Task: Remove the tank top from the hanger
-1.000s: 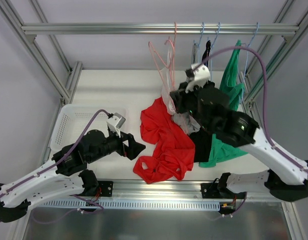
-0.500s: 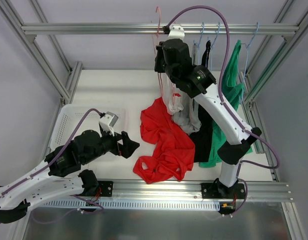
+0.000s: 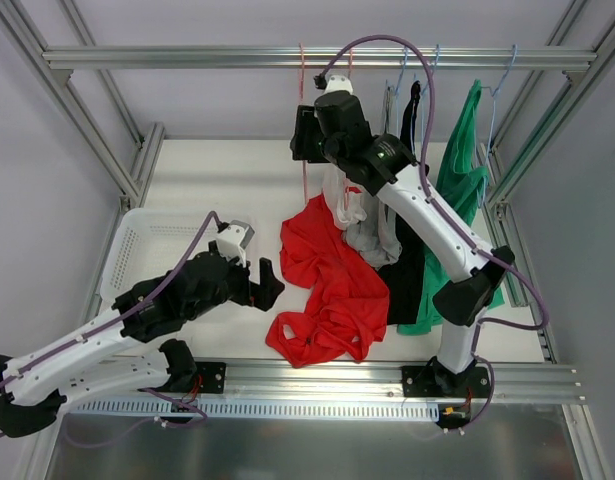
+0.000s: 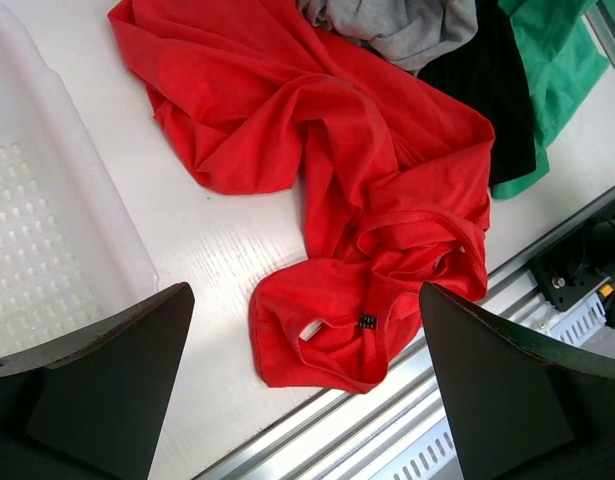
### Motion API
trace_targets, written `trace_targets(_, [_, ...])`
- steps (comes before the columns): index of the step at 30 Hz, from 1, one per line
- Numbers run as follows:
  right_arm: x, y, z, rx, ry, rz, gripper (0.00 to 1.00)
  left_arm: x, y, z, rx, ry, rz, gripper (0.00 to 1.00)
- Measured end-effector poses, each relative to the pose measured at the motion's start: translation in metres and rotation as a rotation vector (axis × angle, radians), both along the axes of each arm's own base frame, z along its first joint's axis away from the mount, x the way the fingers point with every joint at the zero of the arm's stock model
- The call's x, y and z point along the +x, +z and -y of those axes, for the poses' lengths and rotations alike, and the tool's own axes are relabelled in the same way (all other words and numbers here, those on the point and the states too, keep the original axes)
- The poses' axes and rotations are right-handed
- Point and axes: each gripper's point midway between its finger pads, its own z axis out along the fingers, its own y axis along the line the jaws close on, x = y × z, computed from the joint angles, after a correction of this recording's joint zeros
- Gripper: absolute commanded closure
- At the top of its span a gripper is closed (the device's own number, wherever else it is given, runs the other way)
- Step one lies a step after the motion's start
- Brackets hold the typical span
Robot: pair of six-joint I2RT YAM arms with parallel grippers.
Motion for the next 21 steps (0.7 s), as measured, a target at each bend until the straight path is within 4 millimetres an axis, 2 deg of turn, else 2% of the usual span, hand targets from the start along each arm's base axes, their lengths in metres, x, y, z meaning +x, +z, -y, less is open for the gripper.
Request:
trace_targets(1, [-0.003,-0.003,0.001,-0.001,0.012,-0.012,0.16,0.001,-0.001,0.001,0.007,0.004,-0.001,0.01])
trace_targets(2, [-0.008,-0.003,0.001,0.002,0.027,-0.022,0.05,0.003,-0.002,0.002,0.015,0.007,-0.005,0.01])
trace_targets(3, [-0.013,-0.004,0.002,-0.003,0.048,-0.027,0.00,0.004,-0.002,0.003,0.024,0.010,-0.008,0.01])
trace_targets(6, [-0.041,0.004,0.012,0.007,0.116,-0.036,0.01,0.012,-0.008,0.011,0.067,0.022,-0.024,0.01])
trace_targets(9, [-0.084,0.022,0.041,0.033,0.171,-0.014,0.00,0.020,-0.024,0.023,0.135,0.027,-0.060,0.01])
trace_targets(14, [-0.166,0.064,0.121,0.134,0.194,0.136,0.01,0.034,-0.066,0.046,0.264,0.024,-0.137,0.01])
trace_targets(16, [-0.196,0.074,0.153,0.180,0.194,0.204,0.01,0.039,-0.080,0.059,0.297,0.018,-0.162,0.02])
trace_targets(19, [-0.231,0.079,0.190,0.236,0.193,0.280,0.01,0.049,-0.100,0.084,0.317,0.004,-0.201,0.01])
trace_targets(21, [-0.242,0.072,0.200,0.242,0.194,0.291,0.01,0.054,-0.113,0.101,0.314,-0.007,-0.226,0.01])
